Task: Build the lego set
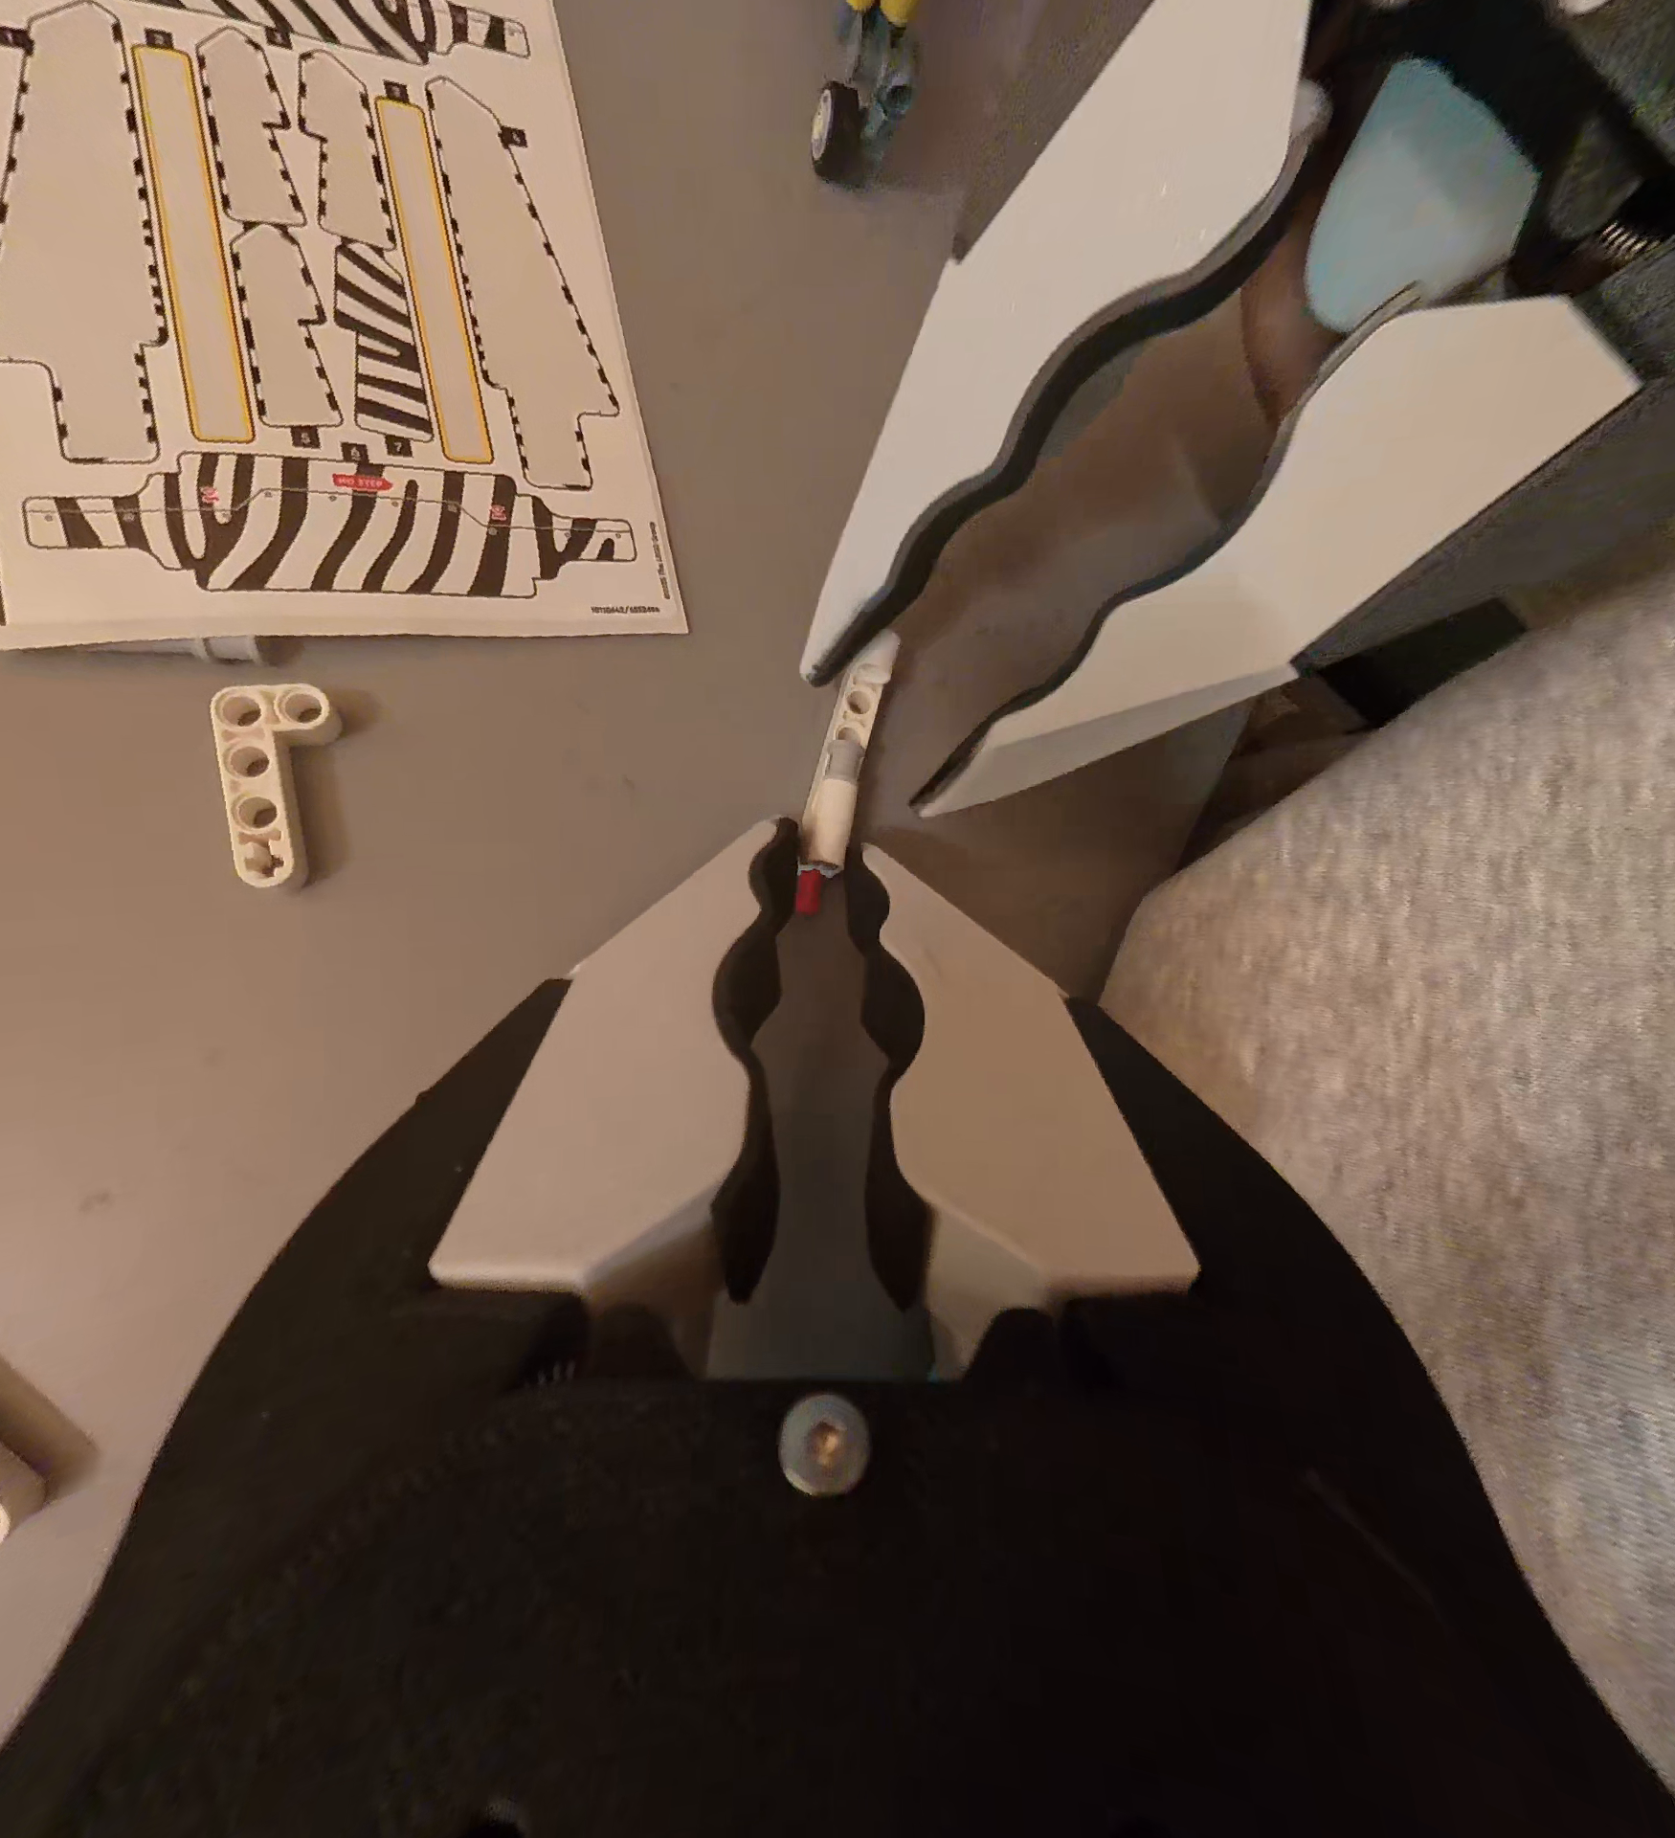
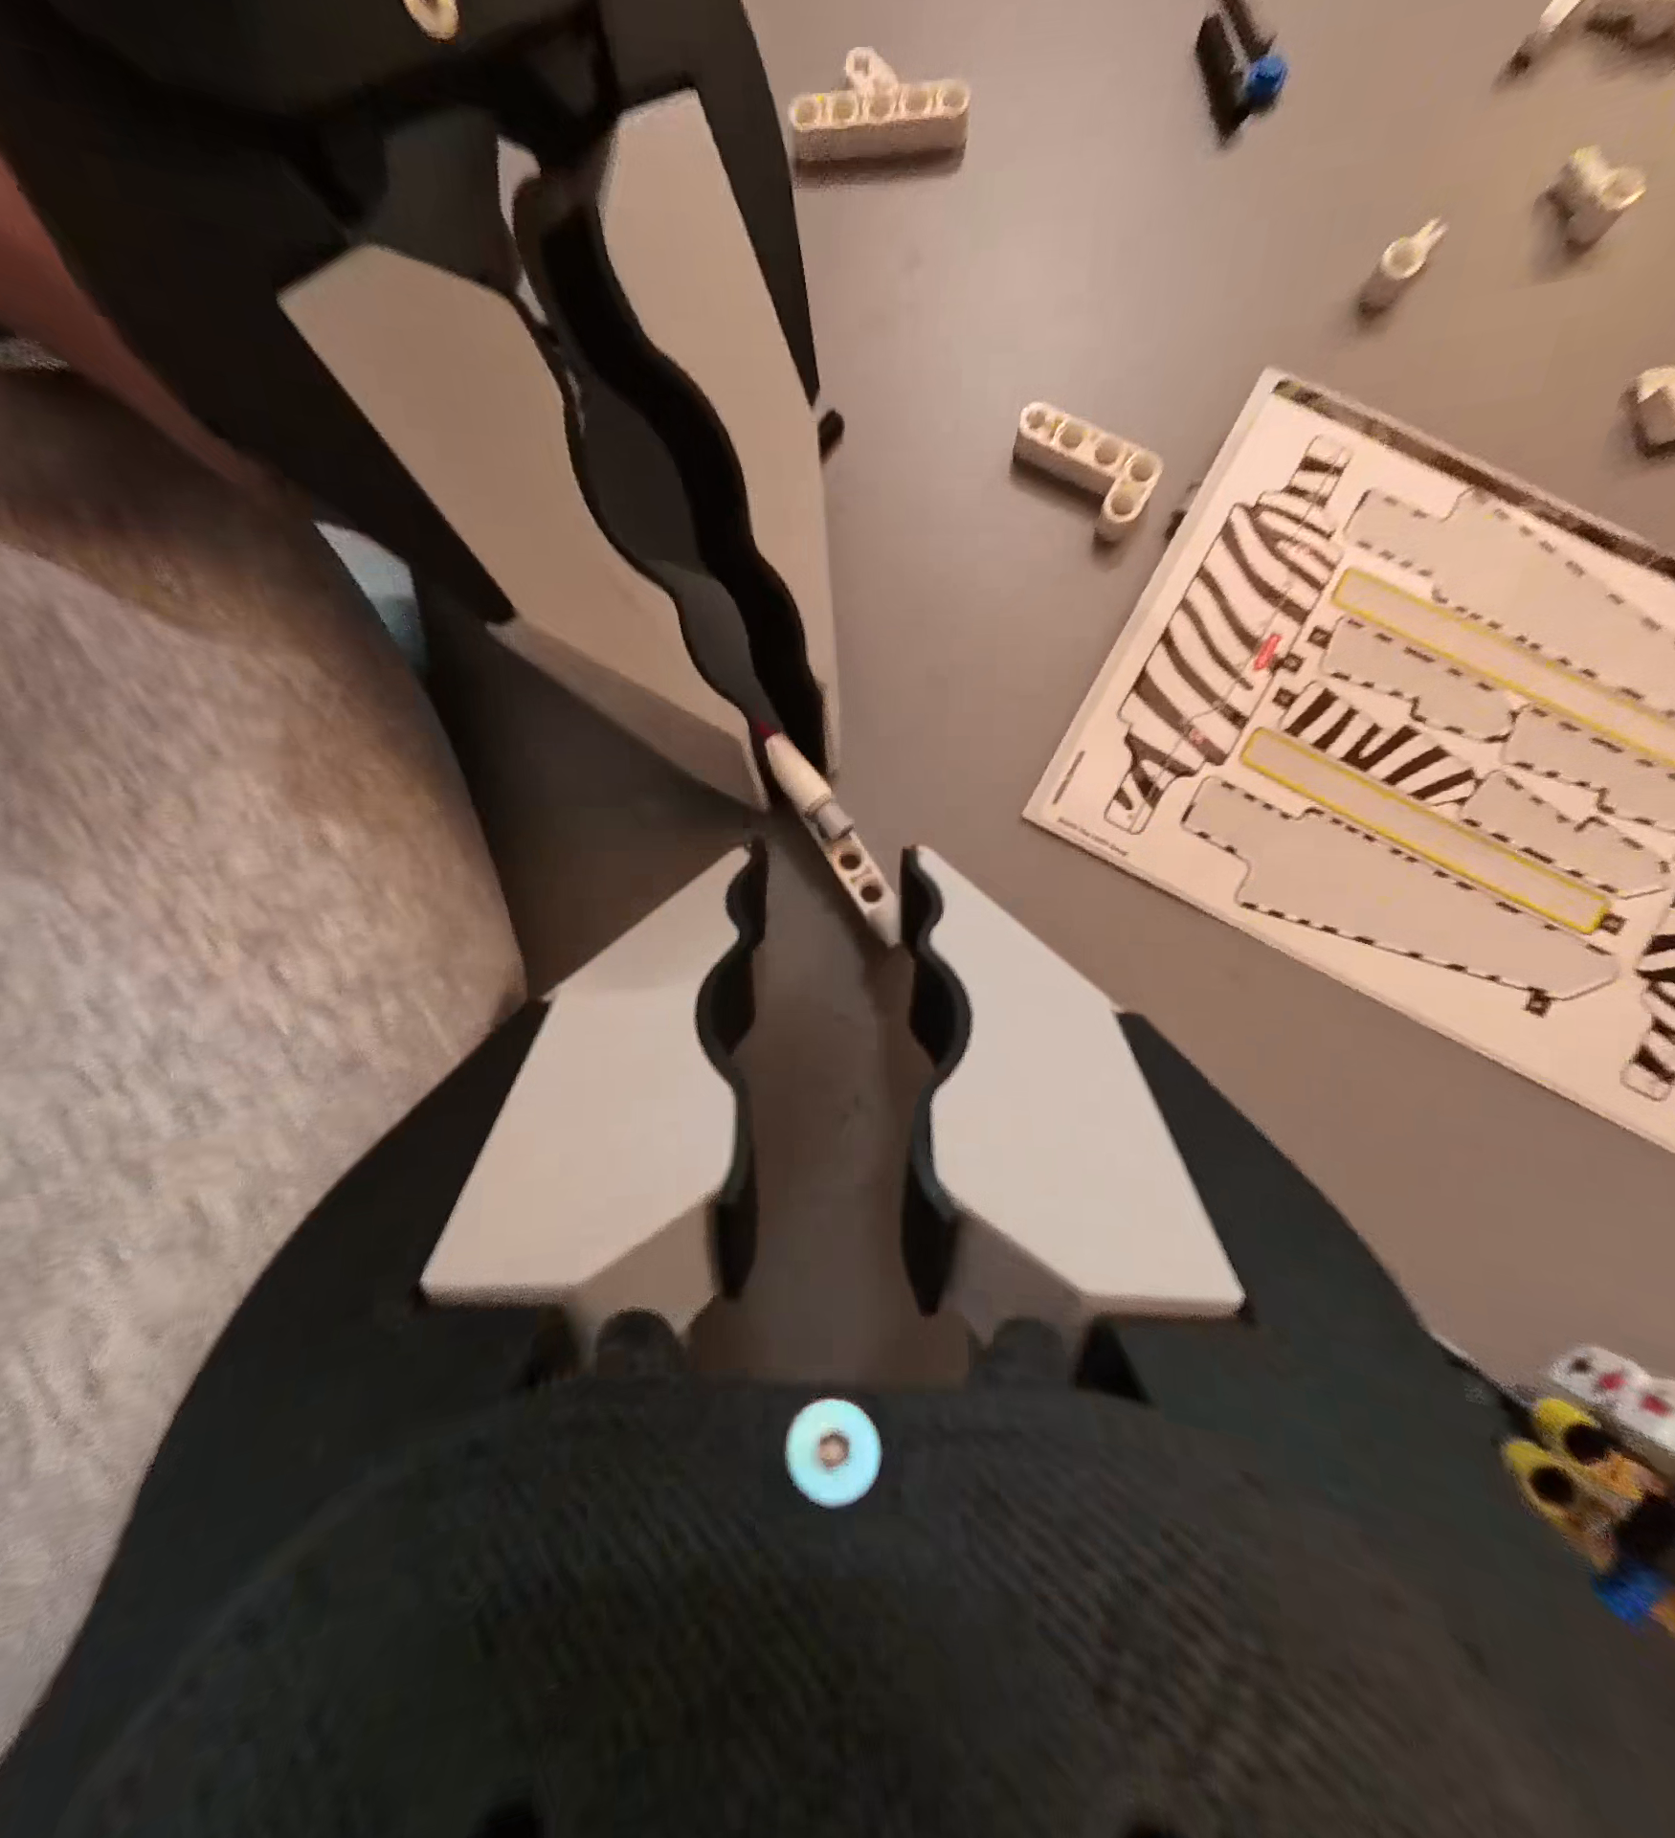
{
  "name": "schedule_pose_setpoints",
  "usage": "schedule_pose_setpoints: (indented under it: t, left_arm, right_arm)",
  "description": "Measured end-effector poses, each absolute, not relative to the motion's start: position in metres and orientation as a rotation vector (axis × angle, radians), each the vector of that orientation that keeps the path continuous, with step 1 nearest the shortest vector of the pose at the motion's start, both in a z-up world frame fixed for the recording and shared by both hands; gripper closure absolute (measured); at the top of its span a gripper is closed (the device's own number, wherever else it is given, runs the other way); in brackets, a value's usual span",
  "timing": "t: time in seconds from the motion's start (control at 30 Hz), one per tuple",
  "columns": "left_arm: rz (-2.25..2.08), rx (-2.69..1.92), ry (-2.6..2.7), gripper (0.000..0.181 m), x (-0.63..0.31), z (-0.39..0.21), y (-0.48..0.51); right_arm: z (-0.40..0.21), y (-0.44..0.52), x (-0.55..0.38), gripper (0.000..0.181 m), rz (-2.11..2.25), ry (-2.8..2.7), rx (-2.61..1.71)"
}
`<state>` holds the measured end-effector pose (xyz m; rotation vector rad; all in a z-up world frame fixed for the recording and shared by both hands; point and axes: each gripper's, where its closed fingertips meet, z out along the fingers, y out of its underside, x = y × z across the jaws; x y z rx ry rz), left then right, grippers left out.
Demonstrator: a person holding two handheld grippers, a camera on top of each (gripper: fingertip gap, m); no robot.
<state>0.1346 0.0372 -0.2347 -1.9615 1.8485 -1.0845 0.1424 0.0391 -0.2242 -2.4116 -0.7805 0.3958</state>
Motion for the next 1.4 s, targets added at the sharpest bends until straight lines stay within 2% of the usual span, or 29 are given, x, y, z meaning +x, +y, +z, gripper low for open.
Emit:
schedule_pose_setpoints:
  t: [0.1, 0.83, 1.4]
  left_arm:
    - [-1.102, -1.979, 1.834, 0.172, 0.1335, -0.2345, 0.0374]
    - [-1.089, -1.784, 2.081, 0.174, 0.1281, -0.235, 0.0337]
    - [-1.16, -1.77, 2.071, 0.174, 0.1267, -0.2343, 0.0334]
  right_arm:
    - [-0.2308, 0.0396, 0.1465, 0.169, 0.376, -0.803, -2.41]
    - [-0.2312, 0.0366, 0.1408, 0.174, 0.554, -0.958, -2.319]
    - [-0.2315, 0.0355, 0.1398, 0.174, 0.565, -0.984, -2.281]
